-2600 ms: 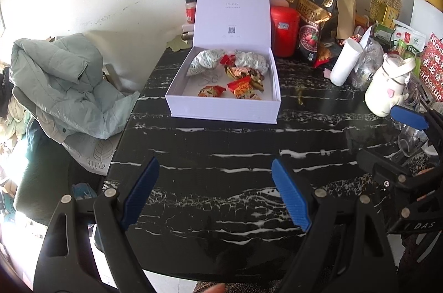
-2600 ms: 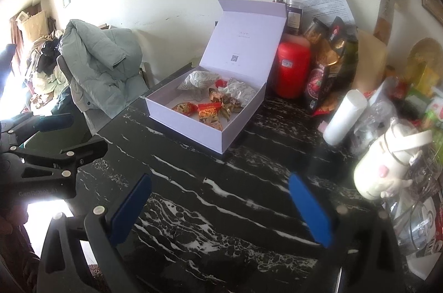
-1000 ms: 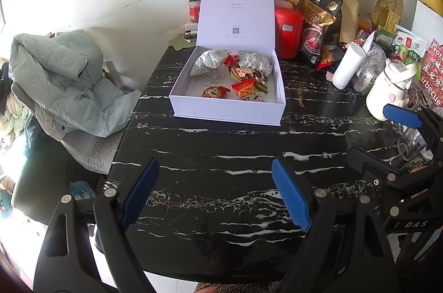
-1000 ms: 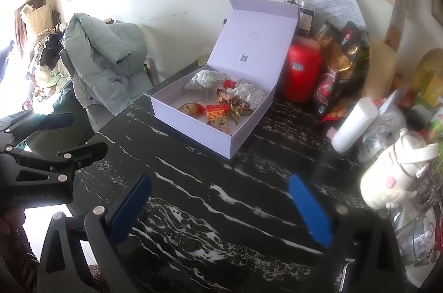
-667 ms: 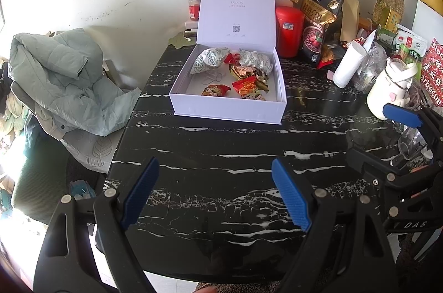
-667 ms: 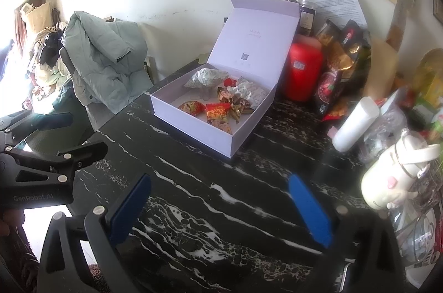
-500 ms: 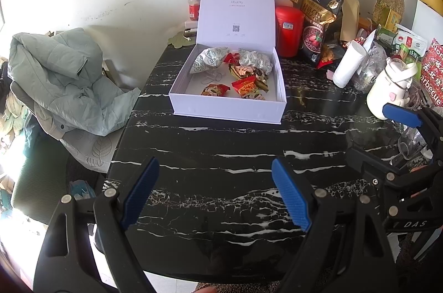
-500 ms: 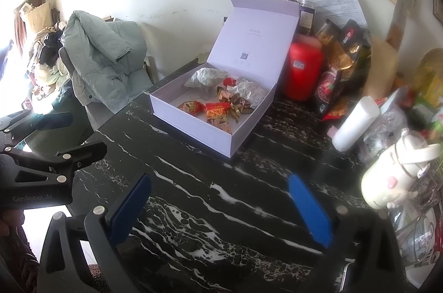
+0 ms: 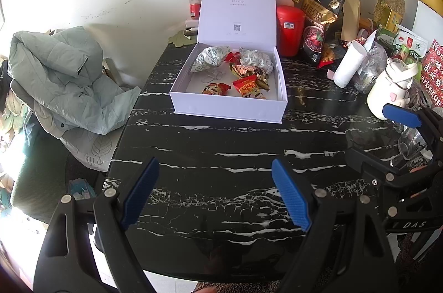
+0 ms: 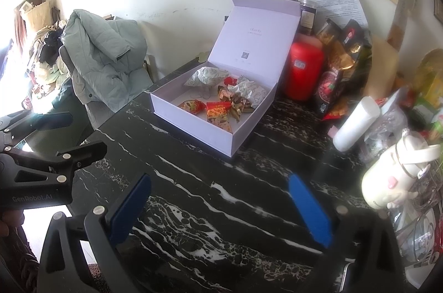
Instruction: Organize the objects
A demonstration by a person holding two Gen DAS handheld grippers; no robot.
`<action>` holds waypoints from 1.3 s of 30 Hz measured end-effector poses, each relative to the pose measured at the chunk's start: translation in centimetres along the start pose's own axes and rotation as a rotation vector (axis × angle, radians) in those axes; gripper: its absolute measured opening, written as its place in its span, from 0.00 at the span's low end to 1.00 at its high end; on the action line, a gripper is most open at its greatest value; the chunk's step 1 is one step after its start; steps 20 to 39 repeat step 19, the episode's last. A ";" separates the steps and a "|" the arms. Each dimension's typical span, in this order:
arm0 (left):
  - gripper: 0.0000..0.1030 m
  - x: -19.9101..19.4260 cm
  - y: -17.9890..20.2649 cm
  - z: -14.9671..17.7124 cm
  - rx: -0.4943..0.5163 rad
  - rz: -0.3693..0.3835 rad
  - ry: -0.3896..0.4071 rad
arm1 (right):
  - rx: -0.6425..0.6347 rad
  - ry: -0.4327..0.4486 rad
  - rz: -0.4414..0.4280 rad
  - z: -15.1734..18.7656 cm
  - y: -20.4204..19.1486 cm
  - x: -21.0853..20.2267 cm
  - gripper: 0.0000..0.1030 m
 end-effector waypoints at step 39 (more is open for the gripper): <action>0.85 1.0 0.4 0.1 0.001 0.020 -0.028 | 0.018 -0.031 0.006 0.2 0.6 1.1 0.98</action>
Point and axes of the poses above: each gripper's, at about its wrist camera, not at the fingertips, and x roughly the way its jaws point, y to its right, z to its underside, the point moved 1 cm from there along x, roughly the way its jaws point, and after that the axes turned 2 degrees about z, right-handed, at the moved point
